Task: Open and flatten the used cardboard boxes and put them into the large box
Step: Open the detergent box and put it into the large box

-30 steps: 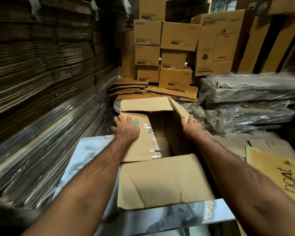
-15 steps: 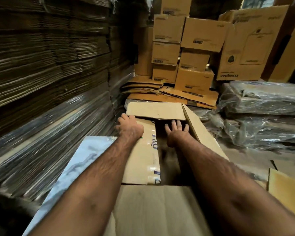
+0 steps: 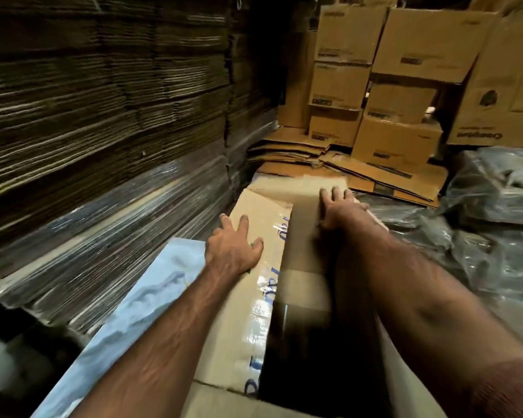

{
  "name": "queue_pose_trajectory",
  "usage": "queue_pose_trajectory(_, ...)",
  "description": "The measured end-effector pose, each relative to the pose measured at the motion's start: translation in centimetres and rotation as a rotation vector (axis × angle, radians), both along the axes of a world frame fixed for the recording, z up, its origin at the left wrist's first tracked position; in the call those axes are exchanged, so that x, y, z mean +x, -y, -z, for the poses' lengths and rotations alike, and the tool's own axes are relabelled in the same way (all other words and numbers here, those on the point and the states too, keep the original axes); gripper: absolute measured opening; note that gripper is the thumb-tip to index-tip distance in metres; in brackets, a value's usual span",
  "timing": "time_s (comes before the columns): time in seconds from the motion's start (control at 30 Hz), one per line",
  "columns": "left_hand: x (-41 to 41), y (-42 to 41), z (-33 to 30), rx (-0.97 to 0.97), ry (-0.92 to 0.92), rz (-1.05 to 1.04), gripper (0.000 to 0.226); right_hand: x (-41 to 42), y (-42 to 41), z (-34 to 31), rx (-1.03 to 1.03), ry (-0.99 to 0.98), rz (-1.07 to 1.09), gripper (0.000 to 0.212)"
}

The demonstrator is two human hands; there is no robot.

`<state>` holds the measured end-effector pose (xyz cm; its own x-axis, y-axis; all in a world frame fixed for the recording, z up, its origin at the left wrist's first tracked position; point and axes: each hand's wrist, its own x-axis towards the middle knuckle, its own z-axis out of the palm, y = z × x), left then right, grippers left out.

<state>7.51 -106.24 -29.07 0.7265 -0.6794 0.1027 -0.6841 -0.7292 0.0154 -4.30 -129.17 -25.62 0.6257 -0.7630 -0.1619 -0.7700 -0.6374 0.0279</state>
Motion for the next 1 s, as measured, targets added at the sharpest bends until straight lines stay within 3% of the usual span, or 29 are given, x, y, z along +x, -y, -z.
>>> queue_pose_trajectory(0.17,-0.2,0.0,0.1,-0.008,0.032,-0.008,0.074,0.0,-0.1,1.5,-0.089,0.025,0.003,0.103)
queue_pose_trajectory(0.47,-0.8,-0.5,-0.6,-0.037,0.023,0.059,0.064,-4.1,-4.4,0.2,-0.027,0.326,0.009,0.053)
queue_pose_trajectory(0.57,-1.2,-0.5,-1.0,-0.088,0.126,0.232,0.053,-6.3,-7.2,0.5,-0.046,0.281,-0.007,0.051)
queue_pose_trajectory(0.73,-2.8,-0.9,-1.1,-0.189,0.123,0.806,0.046,-9.3,-11.7,0.4,0.043,0.137,-0.035,0.052)
queue_pose_trajectory(0.87,-4.1,-1.1,-2.0,-0.089,0.016,0.78,0.036,-10.9,-15.3,0.2,0.06,0.05,-0.008,0.052)
queue_pose_trajectory(1.0,-8.2,-1.3,-2.9,0.1,0.069,0.808,0.033,-11.9,-16.4,0.9,-0.092,0.022,-0.012,0.041)
